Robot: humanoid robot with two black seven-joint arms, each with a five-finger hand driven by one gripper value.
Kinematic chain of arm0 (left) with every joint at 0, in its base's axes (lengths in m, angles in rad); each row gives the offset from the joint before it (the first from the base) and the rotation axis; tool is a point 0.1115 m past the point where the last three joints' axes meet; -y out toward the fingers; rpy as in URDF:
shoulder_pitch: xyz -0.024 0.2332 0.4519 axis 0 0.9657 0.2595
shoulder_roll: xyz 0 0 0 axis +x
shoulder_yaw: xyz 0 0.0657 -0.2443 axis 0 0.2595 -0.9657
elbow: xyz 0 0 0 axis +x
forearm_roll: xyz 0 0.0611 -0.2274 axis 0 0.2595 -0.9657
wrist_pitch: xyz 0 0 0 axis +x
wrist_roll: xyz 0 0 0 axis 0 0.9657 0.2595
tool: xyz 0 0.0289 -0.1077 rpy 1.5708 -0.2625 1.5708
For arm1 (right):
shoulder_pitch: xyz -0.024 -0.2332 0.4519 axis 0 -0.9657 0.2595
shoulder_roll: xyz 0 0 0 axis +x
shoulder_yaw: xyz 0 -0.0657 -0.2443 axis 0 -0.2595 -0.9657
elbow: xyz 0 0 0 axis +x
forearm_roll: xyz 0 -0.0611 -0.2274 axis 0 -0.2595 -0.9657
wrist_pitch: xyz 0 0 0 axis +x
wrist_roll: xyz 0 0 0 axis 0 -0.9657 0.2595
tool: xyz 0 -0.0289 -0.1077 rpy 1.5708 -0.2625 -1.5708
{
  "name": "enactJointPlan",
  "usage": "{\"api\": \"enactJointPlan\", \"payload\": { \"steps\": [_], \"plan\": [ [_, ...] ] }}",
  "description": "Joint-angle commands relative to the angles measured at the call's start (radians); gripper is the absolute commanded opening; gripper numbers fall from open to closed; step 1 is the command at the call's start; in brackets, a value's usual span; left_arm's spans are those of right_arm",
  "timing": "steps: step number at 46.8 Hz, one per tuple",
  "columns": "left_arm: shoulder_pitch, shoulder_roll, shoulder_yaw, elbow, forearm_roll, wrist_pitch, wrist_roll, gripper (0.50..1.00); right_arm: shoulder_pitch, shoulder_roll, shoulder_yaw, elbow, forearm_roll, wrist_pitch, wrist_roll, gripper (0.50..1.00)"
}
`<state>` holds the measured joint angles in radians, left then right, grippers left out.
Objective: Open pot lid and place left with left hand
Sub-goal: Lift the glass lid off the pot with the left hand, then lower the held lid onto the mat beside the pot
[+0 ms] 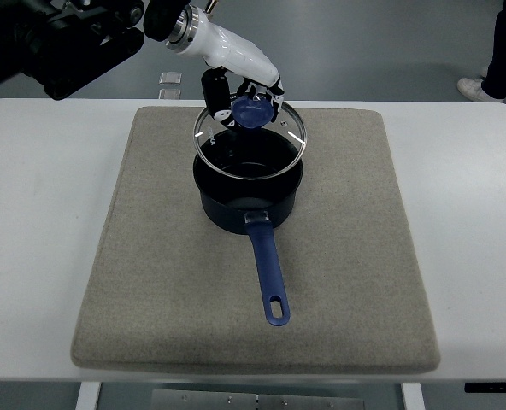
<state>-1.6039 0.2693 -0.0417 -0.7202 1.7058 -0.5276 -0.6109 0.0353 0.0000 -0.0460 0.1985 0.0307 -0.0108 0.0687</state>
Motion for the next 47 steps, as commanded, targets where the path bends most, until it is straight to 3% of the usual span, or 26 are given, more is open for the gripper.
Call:
{"api": "enactJointPlan", "payload": {
  "steps": [1, 16, 32, 47],
  "plan": [
    [-0.001, 0.011, -0.001, 0.002, -0.003, 0.000, 0.000, 0.500, 0.000, 0.000, 0.000, 0.001, 0.000, 0.000, 0.000, 0.917],
    [-0.008, 0.145, 0.000, -0.025, -0.032, -0.002, 0.000, 0.500, 0.000, 0.000, 0.000, -0.001, 0.000, 0.000, 0.000, 0.917],
    [-0.001, 0.329, 0.009, -0.148, -0.051, -0.008, 0.000, 0.500, 0.000, 0.000, 0.000, 0.001, 0.000, 0.000, -0.001, 0.917],
    [0.022, 0.418, 0.026, -0.211, -0.049, -0.011, 0.000, 0.500, 0.000, 0.000, 0.000, 0.001, 0.000, 0.000, 0.000, 0.917]
  ]
}}
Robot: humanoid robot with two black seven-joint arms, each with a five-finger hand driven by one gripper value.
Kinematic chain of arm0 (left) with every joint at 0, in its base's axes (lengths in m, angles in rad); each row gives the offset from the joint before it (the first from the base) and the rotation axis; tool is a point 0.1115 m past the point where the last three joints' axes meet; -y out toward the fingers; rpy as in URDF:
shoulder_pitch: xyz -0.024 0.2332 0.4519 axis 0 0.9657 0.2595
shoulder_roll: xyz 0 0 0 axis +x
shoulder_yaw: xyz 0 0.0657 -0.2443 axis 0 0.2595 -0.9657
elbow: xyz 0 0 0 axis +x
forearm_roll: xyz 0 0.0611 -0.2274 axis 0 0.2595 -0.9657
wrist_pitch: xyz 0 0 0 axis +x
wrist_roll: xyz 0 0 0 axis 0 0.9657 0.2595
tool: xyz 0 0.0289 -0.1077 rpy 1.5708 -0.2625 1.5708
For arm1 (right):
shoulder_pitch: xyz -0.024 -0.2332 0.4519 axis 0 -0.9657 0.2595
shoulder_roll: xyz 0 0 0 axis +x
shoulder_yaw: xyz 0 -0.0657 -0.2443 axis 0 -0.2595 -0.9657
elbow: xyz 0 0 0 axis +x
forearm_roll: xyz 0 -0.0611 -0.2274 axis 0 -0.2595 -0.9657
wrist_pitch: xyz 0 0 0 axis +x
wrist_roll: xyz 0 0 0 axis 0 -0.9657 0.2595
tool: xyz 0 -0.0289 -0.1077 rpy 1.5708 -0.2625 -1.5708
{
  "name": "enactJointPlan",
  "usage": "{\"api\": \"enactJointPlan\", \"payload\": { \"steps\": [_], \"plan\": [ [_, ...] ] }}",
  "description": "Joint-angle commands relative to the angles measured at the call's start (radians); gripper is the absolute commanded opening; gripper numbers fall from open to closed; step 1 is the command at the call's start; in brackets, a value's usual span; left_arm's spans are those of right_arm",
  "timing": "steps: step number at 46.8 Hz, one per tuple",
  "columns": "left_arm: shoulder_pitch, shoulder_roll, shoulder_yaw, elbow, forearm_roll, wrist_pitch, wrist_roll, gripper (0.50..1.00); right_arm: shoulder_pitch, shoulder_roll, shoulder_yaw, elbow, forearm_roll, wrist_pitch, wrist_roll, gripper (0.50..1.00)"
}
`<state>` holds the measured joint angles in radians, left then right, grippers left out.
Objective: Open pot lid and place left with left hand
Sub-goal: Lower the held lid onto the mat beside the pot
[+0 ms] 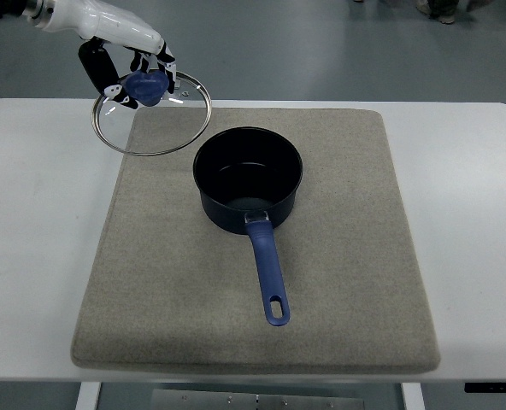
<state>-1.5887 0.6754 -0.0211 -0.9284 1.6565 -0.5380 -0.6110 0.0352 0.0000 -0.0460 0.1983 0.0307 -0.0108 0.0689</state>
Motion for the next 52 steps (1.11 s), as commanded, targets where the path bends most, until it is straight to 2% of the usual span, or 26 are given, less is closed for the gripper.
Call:
{"api": "enactJointPlan", "payload": {
  "steps": [1, 15, 37, 52],
  "plan": [
    [0.012, 0.015, 0.006, -0.004, 0.000, 0.000, 0.000, 0.500, 0.000, 0.000, 0.000, 0.000, 0.000, 0.000, 0.000, 0.917],
    [0.081, 0.055, 0.006, -0.004, 0.005, 0.001, 0.000, 0.500, 0.000, 0.000, 0.000, 0.000, 0.000, 0.000, 0.000, 0.917],
    [0.136, 0.056, 0.021, -0.007, 0.012, 0.006, 0.000, 0.500, 0.000, 0.000, 0.000, 0.000, 0.000, 0.000, 0.000, 0.917],
    [0.179, 0.044, 0.024, -0.006, 0.042, 0.064, 0.000, 0.500, 0.000, 0.000, 0.000, 0.000, 0.000, 0.000, 0.000, 0.917]
  ]
}}
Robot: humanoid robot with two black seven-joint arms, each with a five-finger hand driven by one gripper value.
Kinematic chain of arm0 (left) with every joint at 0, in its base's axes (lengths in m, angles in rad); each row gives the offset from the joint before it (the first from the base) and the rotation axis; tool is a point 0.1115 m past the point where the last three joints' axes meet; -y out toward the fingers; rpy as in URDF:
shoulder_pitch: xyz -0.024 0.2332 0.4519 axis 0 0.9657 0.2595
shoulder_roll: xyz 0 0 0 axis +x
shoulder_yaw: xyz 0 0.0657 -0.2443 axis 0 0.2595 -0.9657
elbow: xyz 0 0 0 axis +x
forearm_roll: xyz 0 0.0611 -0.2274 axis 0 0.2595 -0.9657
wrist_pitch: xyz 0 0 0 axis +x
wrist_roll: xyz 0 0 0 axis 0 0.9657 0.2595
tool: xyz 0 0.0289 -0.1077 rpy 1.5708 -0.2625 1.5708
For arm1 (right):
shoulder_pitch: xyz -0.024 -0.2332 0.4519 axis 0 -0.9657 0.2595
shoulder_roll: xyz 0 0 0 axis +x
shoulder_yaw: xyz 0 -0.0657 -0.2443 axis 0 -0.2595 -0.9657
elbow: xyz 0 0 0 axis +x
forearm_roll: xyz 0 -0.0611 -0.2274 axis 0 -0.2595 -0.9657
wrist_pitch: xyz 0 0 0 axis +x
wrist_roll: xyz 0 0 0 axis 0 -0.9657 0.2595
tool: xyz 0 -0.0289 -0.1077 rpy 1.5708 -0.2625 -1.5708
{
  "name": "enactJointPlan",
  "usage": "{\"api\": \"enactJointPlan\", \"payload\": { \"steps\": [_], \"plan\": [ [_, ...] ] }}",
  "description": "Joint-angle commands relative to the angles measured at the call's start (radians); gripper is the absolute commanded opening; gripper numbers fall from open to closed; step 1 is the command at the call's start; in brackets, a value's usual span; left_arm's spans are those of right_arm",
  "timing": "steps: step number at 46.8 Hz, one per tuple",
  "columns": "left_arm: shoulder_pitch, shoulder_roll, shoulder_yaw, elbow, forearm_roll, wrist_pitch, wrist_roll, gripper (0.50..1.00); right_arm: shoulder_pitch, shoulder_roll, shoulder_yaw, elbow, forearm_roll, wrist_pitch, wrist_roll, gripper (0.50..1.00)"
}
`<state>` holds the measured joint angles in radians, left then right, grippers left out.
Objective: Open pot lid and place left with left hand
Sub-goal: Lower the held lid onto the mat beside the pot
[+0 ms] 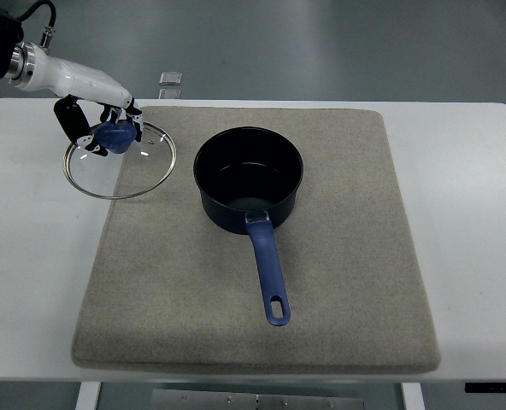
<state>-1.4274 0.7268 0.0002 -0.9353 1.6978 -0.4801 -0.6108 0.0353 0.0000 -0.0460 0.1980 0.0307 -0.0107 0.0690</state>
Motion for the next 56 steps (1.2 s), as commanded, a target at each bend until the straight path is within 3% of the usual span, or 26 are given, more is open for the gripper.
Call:
{"api": "enactJointPlan", "payload": {
  "steps": [1, 19, 56],
  "plan": [
    [0.022, -0.009, 0.003, 0.001, 0.000, 0.006, 0.000, 0.500, 0.000, 0.000, 0.000, 0.000, 0.000, 0.000, 0.000, 0.917],
    [0.070, -0.049, 0.001, 0.007, 0.003, 0.009, 0.000, 0.500, 0.000, 0.000, 0.000, 0.001, 0.000, 0.000, 0.000, 0.917],
    [0.127, -0.113, -0.002, 0.075, -0.010, 0.153, 0.000, 0.500, 0.000, 0.000, 0.000, 0.000, 0.000, 0.000, 0.000, 0.917]
  ]
}}
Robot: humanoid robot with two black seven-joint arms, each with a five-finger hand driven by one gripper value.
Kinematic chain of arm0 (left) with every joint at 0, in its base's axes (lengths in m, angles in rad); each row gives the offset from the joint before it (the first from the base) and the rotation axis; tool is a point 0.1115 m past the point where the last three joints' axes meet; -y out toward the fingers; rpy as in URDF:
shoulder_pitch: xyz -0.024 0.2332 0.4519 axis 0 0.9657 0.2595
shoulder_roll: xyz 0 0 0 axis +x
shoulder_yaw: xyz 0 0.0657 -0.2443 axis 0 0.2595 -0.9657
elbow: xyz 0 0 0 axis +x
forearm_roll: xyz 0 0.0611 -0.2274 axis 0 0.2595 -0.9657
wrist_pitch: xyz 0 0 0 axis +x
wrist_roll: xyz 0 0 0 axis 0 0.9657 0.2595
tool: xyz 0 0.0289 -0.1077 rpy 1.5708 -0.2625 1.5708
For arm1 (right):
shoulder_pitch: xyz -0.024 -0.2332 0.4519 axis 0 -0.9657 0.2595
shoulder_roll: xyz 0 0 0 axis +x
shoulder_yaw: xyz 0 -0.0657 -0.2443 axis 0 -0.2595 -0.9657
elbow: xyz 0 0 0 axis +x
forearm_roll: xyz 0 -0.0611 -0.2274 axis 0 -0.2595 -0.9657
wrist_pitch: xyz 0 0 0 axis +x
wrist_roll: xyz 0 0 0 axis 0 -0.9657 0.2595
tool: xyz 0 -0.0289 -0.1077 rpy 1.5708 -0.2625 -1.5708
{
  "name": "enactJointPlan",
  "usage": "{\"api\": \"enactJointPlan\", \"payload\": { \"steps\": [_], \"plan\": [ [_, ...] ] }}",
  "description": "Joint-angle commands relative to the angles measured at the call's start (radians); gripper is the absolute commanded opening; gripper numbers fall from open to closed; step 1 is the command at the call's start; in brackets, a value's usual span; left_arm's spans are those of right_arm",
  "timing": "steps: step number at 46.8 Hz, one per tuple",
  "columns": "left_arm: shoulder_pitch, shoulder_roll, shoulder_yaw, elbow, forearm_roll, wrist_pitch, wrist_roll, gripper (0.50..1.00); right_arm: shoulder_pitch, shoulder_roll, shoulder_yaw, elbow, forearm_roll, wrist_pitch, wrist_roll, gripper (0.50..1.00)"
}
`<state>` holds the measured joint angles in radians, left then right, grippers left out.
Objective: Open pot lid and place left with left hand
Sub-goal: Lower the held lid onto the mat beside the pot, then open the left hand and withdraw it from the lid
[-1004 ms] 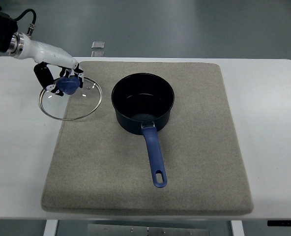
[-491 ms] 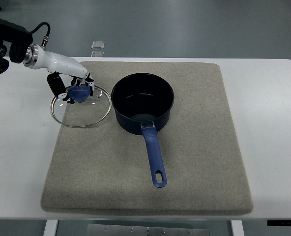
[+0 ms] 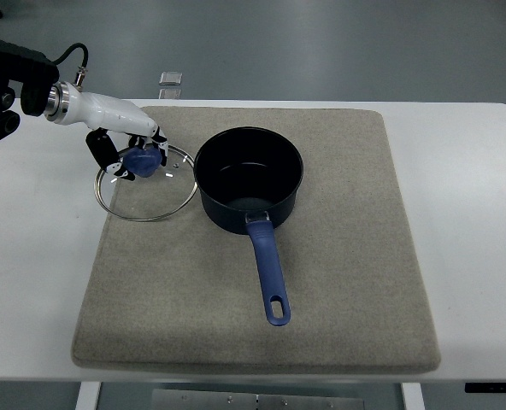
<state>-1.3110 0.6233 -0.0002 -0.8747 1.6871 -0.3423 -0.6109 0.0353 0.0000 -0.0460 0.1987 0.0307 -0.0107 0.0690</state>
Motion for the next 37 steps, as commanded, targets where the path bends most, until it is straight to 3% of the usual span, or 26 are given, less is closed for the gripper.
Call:
{"api": "enactJointPlan", "payload": {
  "steps": [1, 22, 27, 29, 30, 37],
  "plan": [
    [0.015, -0.016, -0.001, 0.020, 0.000, 0.023, 0.000, 0.500, 0.000, 0.000, 0.000, -0.001, 0.000, 0.000, -0.002, 0.917],
    [0.044, -0.040, -0.012, 0.040, -0.006, 0.060, 0.000, 0.500, 0.000, 0.000, 0.000, -0.001, 0.000, 0.000, 0.000, 0.917],
    [0.045, -0.034, -0.024, 0.039, -0.015, 0.100, 0.000, 0.500, 0.000, 0.000, 0.000, -0.001, 0.000, 0.000, 0.000, 0.917],
    [0.048, -0.031, -0.026, 0.036, -0.027, 0.129, 0.000, 0.670, 0.000, 0.000, 0.000, -0.001, 0.000, 0.000, 0.000, 0.917],
    [0.052, -0.031, -0.026, 0.036, -0.035, 0.144, 0.000, 0.724, 0.000, 0.000, 0.000, 0.001, 0.000, 0.000, 0.000, 0.917],
    [0.062, -0.028, -0.018, 0.033, -0.058, 0.172, 0.000, 0.872, 0.000, 0.000, 0.000, -0.001, 0.000, 0.000, 0.000, 0.917]
  ]
}}
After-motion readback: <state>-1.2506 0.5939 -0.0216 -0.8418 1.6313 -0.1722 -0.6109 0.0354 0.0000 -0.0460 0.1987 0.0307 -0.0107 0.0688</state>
